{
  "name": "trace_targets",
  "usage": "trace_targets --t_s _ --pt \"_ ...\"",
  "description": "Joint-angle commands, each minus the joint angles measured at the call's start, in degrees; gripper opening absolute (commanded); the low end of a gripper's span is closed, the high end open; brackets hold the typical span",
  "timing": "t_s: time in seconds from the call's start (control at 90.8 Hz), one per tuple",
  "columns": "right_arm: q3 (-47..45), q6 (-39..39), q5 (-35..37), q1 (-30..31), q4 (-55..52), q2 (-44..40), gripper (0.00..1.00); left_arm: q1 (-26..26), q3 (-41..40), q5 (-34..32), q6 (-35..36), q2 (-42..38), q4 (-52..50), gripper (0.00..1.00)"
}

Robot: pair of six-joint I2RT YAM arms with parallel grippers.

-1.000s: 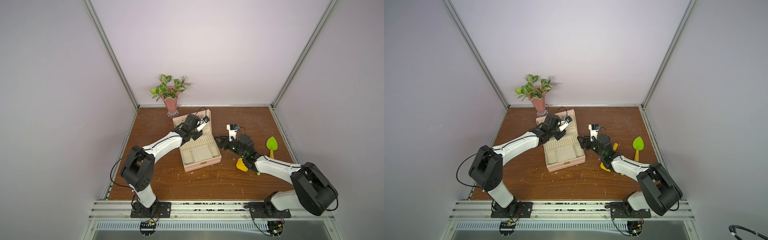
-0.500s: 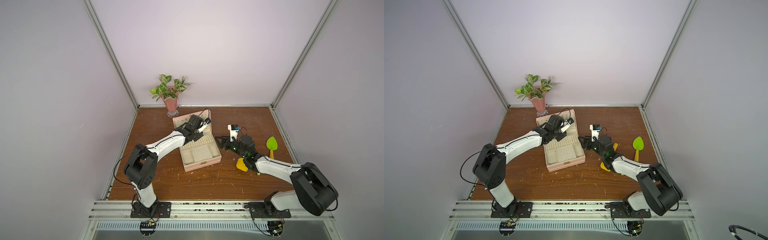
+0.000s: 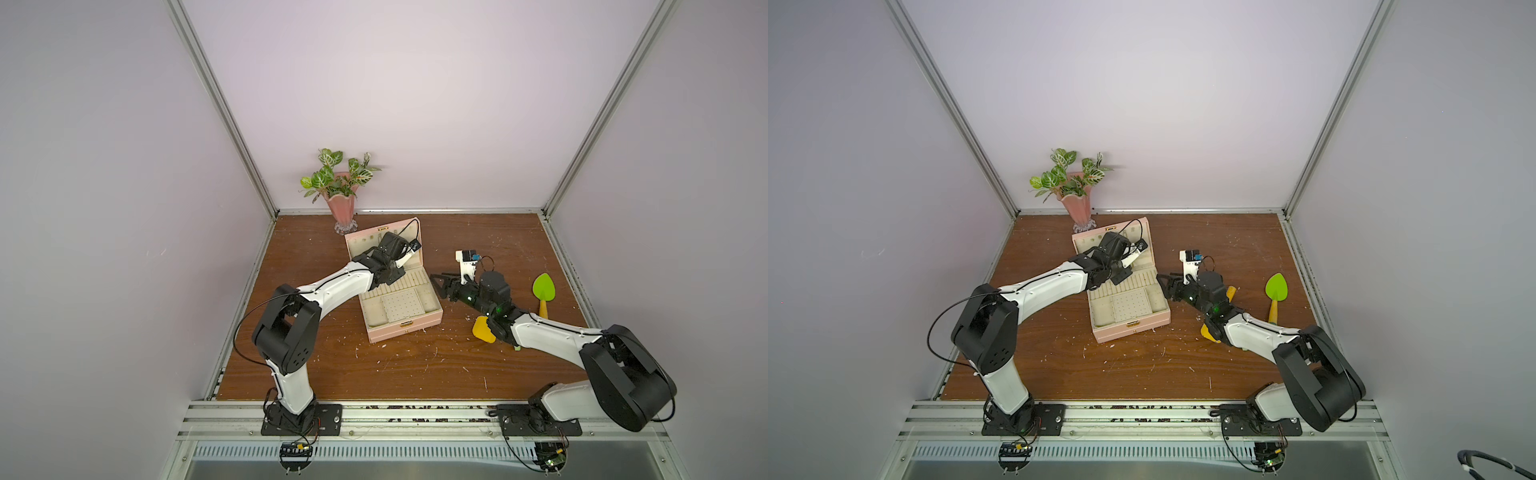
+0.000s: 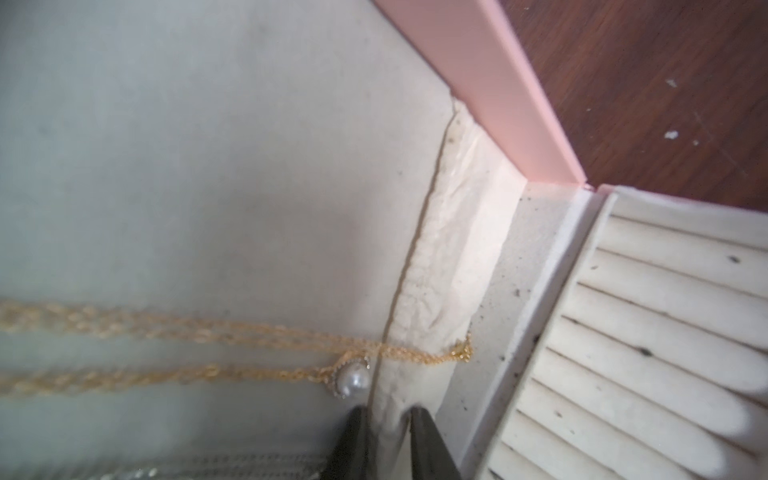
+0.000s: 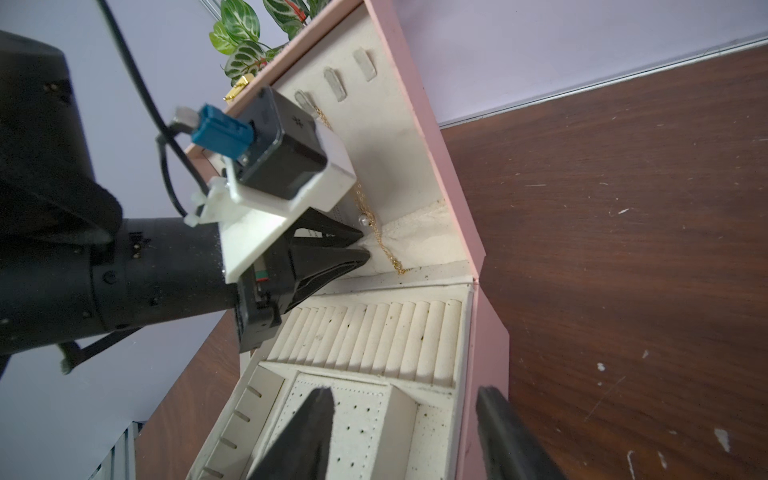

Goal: Put jewelry chain into jewelry box
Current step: Open the storage slot of the jewelry box.

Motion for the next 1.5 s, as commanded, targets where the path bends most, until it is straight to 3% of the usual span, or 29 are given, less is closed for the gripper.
trace_targets --t_s 0.0,0.341,0.638,1.079,1.486 --pt "-0.3 0.7 -0.1 -0.3 2.6 -1.3 0.58 0.4 -0.3 -4.0 -0.1 0.3 -0.2 0.17" --pt "1.5 0.9 -2.7 0.5 1.6 -0.8 0.57 1.0 -4.7 2.5 -2.0 -4.5 7.3 0.03" --pt "7.7 3.6 -2.9 6.4 5.1 6.4 0.50 5.2 -7.3 15.1 -6.6 -7.4 10.4 0.04" --pt "21.2 1.7 3.7 9.6 4.6 19.5 0.34 8.7 -10.0 21.6 -9.0 -7.0 14.4 0.04" --pt "29.5 0.1 8.9 11.0 4.0 26.8 0.27 11.3 -10.9 27.7 -10.6 -6.9 16.3 0.04"
